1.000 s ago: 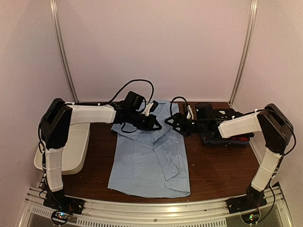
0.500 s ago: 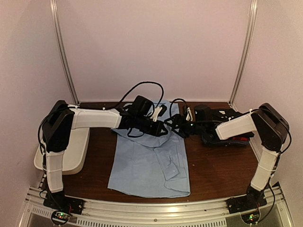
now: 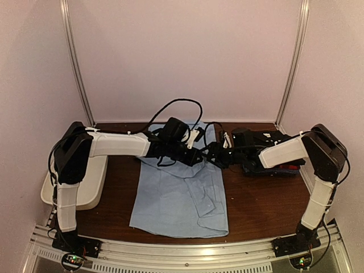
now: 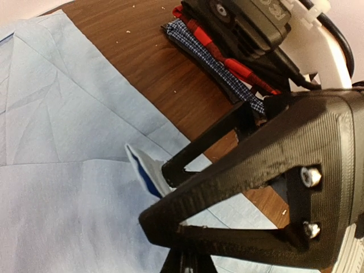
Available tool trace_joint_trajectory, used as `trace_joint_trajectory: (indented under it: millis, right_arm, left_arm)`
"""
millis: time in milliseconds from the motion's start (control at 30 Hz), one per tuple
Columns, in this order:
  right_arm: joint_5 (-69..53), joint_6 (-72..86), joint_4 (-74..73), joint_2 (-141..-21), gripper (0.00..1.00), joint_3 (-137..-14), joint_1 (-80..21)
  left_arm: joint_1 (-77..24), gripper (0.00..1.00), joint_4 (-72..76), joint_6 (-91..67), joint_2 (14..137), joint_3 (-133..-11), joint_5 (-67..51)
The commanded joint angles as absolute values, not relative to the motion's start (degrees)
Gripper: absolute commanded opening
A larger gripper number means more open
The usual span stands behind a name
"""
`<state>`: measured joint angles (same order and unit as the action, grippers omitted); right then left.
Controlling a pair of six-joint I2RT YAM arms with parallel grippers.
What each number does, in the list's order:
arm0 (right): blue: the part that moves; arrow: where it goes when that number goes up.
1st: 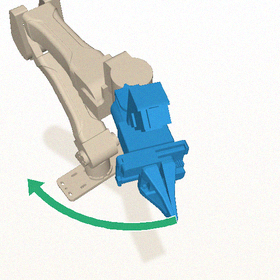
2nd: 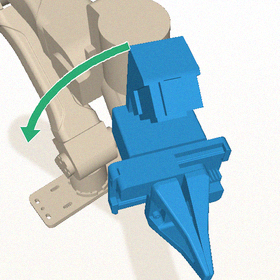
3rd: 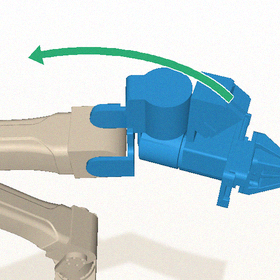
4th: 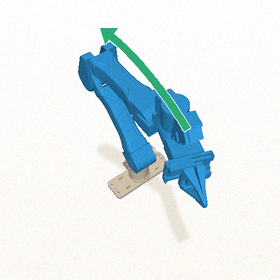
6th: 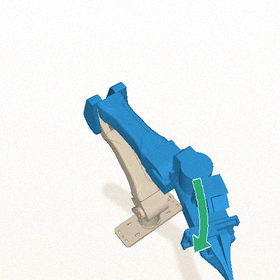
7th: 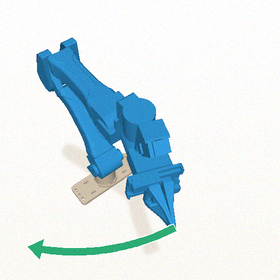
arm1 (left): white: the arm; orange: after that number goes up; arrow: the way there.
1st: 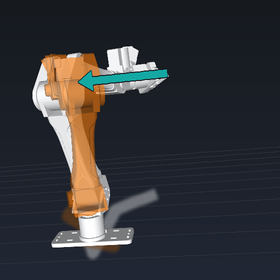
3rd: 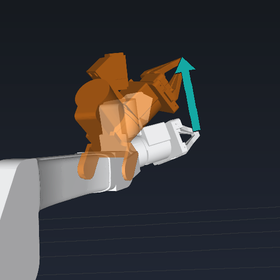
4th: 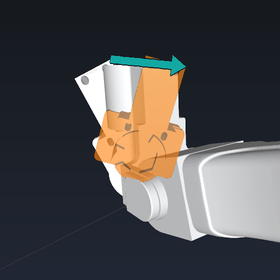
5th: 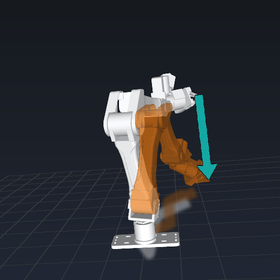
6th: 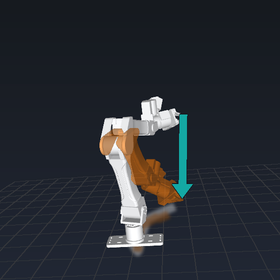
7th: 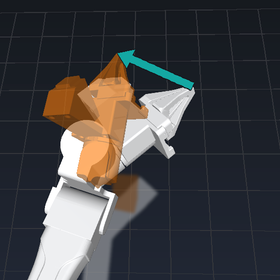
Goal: Fold and stack the long sleeve shirts
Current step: Pass from the left arm to the right
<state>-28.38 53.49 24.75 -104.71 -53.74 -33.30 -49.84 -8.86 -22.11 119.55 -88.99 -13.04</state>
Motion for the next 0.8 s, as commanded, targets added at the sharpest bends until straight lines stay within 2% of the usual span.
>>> trace_joint_trajectory:
  millis: [0,167,267,500,767]
  right_arm:
    - [-27.48,51.45,22.70,-103.29,0.62,-53.53,-34.00]
    - [-27.12,50.69,21.83,-102.90,0.45,-53.44,-34.18]
    - [-26.82,50.30,21.33,-102.75,0.30,-53.59,-34.26]
    - [-26.45,49.56,20.35,-102.58,0.00,-54.35,-34.50]
    - [-23.48,46.23,17.51,-99.64,0.00,-55.06,-34.49]
  left_arm:
    - [-50.66,0.02,-7.16,-19.01,120.40,-91.53,-11.98]
    - [-50.71,0.02,-7.81,-18.47,120.69,-92.11,-12.19]
    - [-50.71,0.05,-7.94,-18.67,120.68,-92.11,-12.32]
    - [-50.71,0.18,-8.12,-20.78,119.23,-91.66,-13.19]
    - [-49.22,0.35,-12.41,-27.05,113.56,-87.19,-11.19]
